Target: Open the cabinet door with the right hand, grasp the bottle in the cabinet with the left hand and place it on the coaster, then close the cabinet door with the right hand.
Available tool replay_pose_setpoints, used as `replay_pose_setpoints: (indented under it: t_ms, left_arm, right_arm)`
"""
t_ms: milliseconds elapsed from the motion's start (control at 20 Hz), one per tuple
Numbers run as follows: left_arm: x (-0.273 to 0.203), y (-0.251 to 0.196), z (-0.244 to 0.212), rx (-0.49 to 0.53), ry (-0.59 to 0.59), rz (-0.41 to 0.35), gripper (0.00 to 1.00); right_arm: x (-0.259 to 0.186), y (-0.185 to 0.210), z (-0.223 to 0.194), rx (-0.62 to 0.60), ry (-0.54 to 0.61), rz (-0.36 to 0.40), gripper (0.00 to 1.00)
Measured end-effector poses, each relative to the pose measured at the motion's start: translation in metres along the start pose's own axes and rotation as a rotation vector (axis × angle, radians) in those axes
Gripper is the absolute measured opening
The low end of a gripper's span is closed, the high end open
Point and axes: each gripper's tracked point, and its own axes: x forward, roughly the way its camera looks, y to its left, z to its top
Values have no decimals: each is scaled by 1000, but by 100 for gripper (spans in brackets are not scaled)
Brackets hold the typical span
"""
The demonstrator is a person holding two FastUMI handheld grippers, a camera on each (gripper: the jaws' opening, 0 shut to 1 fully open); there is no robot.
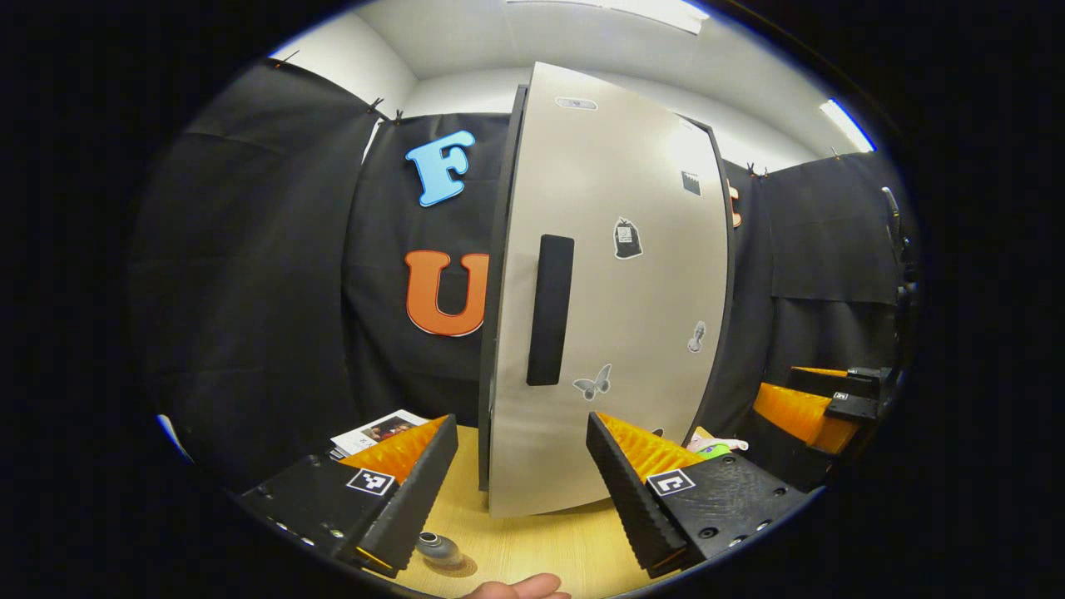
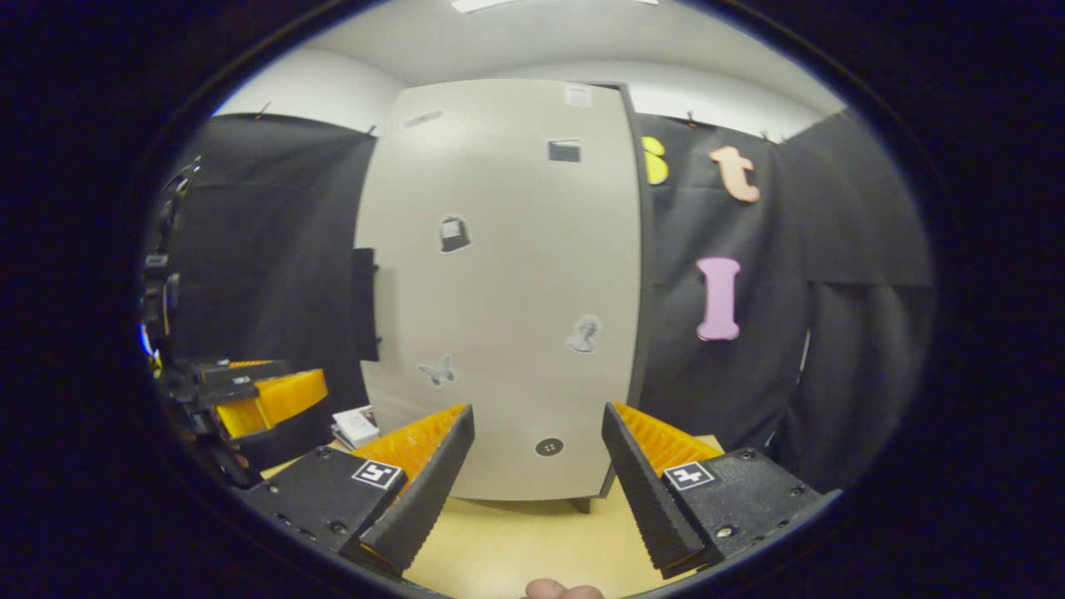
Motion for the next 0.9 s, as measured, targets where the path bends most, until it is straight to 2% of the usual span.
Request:
replay_pose_setpoints:
  t_ms: [100,150,300,350,400,450,500,550,650,700,750,800,850,900]
  left_arm:
    - [5,5,0,10,-14,41,94]
    - [7,-2,-1,5,-10,26,94]
    - [8,-16,4,2,-5,2,95]
    - [9,-19,6,2,-9,-7,95]
    - [12,-24,6,2,-7,-19,95]
    - [14,-25,6,9,0,-19,95]
    - [16,-22,5,20,9,7,95]
    - [19,-19,4,31,20,31,95]
    - [26,-29,4,22,24,15,95]
    - [26,-32,6,24,19,15,95]
    - [26,-34,9,33,7,12,95]
    - [26,-35,12,48,-6,14,95]
    - [26,-37,12,65,-16,12,95]
    - [26,-39,12,82,-21,11,95]
  right_arm:
    - [4,3,-4,93,28,3,100]
    - [1,-1,-9,93,44,-3,95]
    - [2,-13,-9,53,49,-57,100]
    - [1,-9,-8,53,38,-54,95]
    - [1,-5,-6,47,31,-46,99]
    - [0,-2,-6,28,30,-37,99]
    - [0,2,-5,15,27,-26,94]
    - [2,7,-3,8,18,-17,99]
    - [8,9,2,-4,-2,-43,94]
    - [11,8,3,-18,-3,-65,99]
    - [13,8,3,-38,1,-88,99]
    - [14,7,4,-55,-5,-102,94]
    - [14,9,6,-68,-15,-111,99]
    - [12,11,9,-80,-31,-108,95]
